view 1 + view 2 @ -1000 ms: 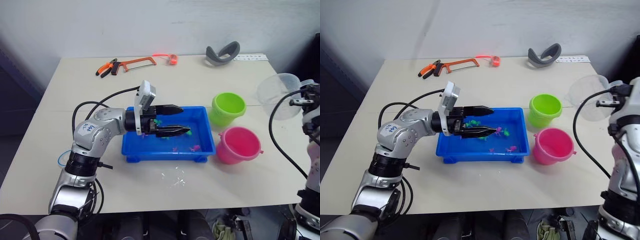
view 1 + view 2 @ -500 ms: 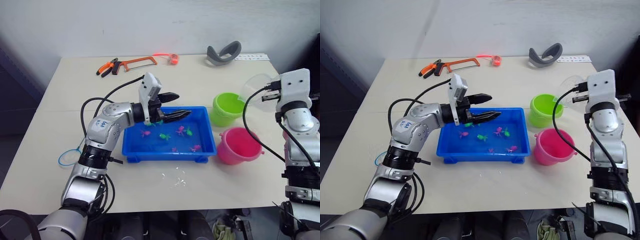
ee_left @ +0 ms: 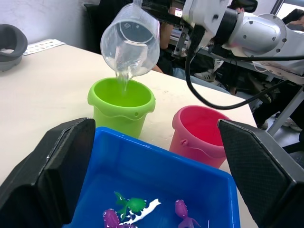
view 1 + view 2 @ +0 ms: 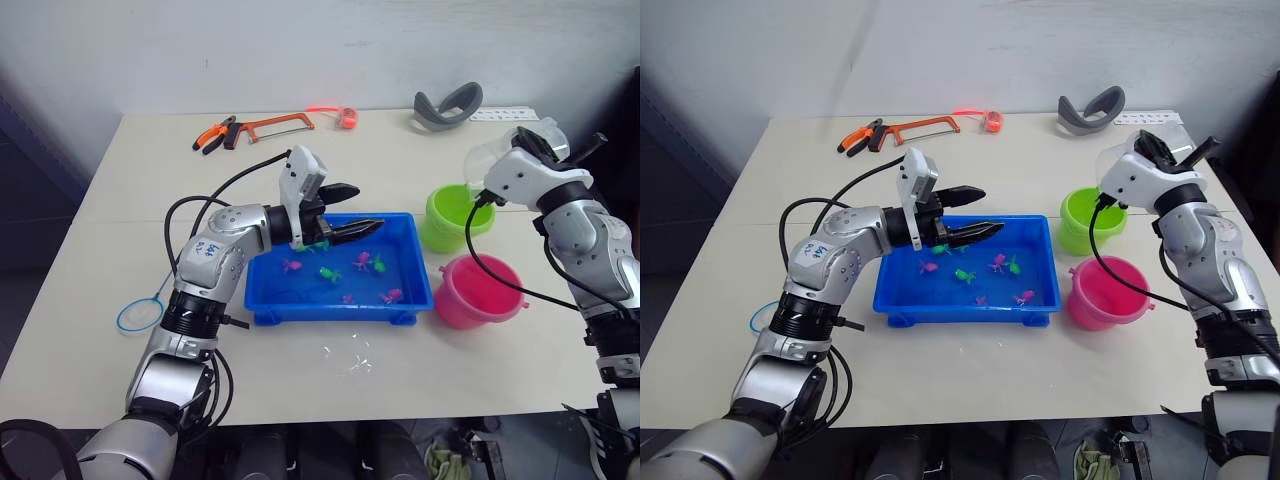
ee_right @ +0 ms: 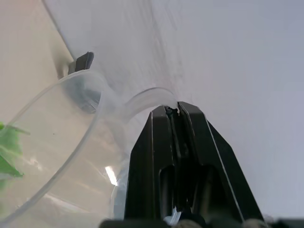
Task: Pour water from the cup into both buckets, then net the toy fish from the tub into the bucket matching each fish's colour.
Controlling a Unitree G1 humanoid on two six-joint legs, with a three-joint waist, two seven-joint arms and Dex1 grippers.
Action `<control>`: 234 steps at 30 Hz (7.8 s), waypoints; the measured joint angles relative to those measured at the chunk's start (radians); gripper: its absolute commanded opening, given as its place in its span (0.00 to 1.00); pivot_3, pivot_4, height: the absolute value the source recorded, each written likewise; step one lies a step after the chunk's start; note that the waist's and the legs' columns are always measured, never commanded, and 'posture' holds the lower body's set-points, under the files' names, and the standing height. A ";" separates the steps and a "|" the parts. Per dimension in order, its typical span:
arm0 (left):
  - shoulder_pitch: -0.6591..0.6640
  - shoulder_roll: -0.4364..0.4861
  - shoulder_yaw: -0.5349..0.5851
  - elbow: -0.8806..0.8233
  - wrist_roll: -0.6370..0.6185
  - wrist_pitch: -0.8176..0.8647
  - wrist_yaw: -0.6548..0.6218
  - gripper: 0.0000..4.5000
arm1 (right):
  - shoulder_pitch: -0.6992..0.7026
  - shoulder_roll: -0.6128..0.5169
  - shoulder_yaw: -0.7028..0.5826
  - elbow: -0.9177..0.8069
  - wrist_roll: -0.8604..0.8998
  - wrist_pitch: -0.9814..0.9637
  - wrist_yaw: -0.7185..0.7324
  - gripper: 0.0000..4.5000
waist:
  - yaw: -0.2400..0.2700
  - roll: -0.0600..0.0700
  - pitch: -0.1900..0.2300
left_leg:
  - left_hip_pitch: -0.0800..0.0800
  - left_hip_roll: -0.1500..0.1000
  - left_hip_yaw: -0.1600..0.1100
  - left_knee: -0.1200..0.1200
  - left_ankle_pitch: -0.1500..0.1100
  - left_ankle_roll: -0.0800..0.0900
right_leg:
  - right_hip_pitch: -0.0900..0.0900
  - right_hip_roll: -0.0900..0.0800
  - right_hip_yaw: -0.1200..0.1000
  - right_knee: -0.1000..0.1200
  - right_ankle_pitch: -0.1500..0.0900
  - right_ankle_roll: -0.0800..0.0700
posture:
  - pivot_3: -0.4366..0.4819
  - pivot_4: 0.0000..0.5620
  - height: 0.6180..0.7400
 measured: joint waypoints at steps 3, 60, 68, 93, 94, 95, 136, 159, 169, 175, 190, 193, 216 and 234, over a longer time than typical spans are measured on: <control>0.000 -0.004 0.006 0.000 0.000 -0.001 0.001 1.00 | -0.020 -0.036 0.034 0.010 -0.079 -0.053 -0.014 0.02 | 0.000 0.000 0.000 | 0.000 0.000 0.000 0.000 0.000 0.000 | 0.000 0.000 0.000 0.000 0.000 0.000 | 0.48 0.27 1.00; -0.014 0.092 -0.027 -0.200 -0.218 0.194 -0.435 1.00 | 0.543 0.647 -1.058 -0.255 1.124 0.414 -0.061 0.44 | 0.001 0.007 -0.002 | -0.002 -0.001 -0.005 0.003 0.001 0.002 | 0.000 0.000 -0.001 0.000 0.000 0.001 | 0.48 0.27 1.00; -0.015 0.101 -0.027 -0.201 -0.220 0.199 -0.434 1.00 | 0.606 0.668 -1.057 -0.269 1.130 0.400 -0.059 0.86 | 0.002 0.007 -0.002 | -0.002 -0.001 -0.005 0.003 0.001 0.002 | 0.001 0.000 -0.001 0.000 0.000 0.001 | 0.48 0.27 1.00; 0.281 0.326 0.132 -0.304 -0.216 0.258 -0.251 1.00 | 0.746 -0.143 -0.734 -1.019 1.793 0.873 0.309 0.99 | 0.001 -0.001 0.000 | 0.008 0.002 -0.011 -0.009 -0.001 0.004 | 0.006 0.000 0.000 -0.001 -0.003 -0.008 | 0.48 0.27 1.00; 0.313 0.355 0.160 -0.318 -0.216 0.264 -0.236 1.00 | 0.672 -0.173 -0.664 -0.988 1.797 0.892 0.347 0.99 | 0.002 -0.001 0.000 | 0.007 0.002 -0.011 -0.009 -0.001 0.003 | 0.005 0.001 0.000 -0.001 -0.004 -0.009 | 0.48 0.27 1.00; 0.335 0.376 0.181 -0.322 -0.216 0.269 -0.226 1.00 | 0.617 -0.191 -0.612 -0.966 1.796 0.906 0.376 0.99 | 0.003 -0.002 0.000 | 0.006 0.002 -0.010 -0.010 0.002 -0.002 | 0.003 0.001 -0.001 -0.001 -0.004 -0.009 | 0.48 0.27 1.00; -0.021 0.528 0.053 0.989 0.454 -0.260 -0.044 0.27 | 0.197 0.067 -0.086 -0.956 1.403 1.050 0.564 1.00 | 0.002 -0.018 0.001 | -0.007 -0.003 0.000 0.005 -0.002 0.005 | -0.015 -0.010 -0.003 0.015 -0.001 -0.003 | 0.48 0.27 1.00; -0.045 0.570 0.011 0.310 0.259 -0.219 -0.617 0.01 | 0.168 0.029 -0.213 -0.927 1.526 1.145 0.576 1.00 | -0.005 -0.026 0.003 | -0.013 -0.003 0.005 0.006 -0.002 0.007 | -0.017 -0.011 -0.007 0.012 -0.001 -0.002 | 0.48 0.27 1.00; -0.103 0.425 -0.146 0.024 0.191 -0.192 -0.743 0.01 | 0.045 0.020 -0.108 -0.890 1.502 1.184 0.630 1.00 | 0.003 -0.026 0.003 | -0.013 -0.002 0.004 0.009 -0.002 0.008 | -0.016 -0.010 -0.006 0.011 0.000 0.000 | 0.48 0.27 1.00; -0.116 0.360 -0.206 0.003 0.194 -0.231 -0.743 0.00 | -0.011 0.066 0.045 -0.836 1.388 1.188 0.633 0.53 | 0.002 -0.025 0.003 | -0.013 -0.002 0.005 0.008 -0.002 0.008 | -0.017 -0.009 -0.005 0.013 0.000 0.000 | 0.48 0.27 1.00; -0.117 0.334 -0.222 0.044 0.202 -0.284 -0.742 0.00 | -0.021 0.077 0.079 -0.836 1.283 1.180 0.715 0.26 | 0.002 -0.025 0.003 | -0.013 -0.002 0.005 0.009 -0.002 0.008 | -0.017 -0.009 -0.005 0.013 0.000 0.000 | 0.48 0.27 1.00; -0.117 0.327 -0.221 0.043 0.201 -0.274 -0.742 0.00 | -0.018 0.075 0.090 -0.838 1.253 1.163 0.733 0.02 | 0.002 -0.025 0.003 | -0.013 -0.002 0.005 0.009 -0.002 0.008 | -0.017 -0.009 -0.005 0.014 0.000 0.000 | 0.48 0.27 1.00; 0.096 0.387 -0.004 -0.099 0.033 -0.095 -0.651 0.99 | 0.046 -0.429 -0.026 -0.647 0.869 0.559 1.206 0.00 | 0.000 -0.023 0.004 | -0.011 -0.002 0.007 0.010 -0.002 0.008 | -0.016 -0.010 -0.003 0.010 0.001 0.000 | 0.48 0.27 1.00; 0.226 0.388 -0.011 -0.239 0.034 -0.069 -0.496 0.99 | -0.013 -0.187 0.088 -0.218 0.478 -0.204 1.213 0.00 | -0.001 -0.022 0.005 | -0.010 -0.002 0.007 0.015 -0.002 0.008 | -0.015 -0.011 -0.003 0.012 0.001 0.001 | 0.48 0.27 1.00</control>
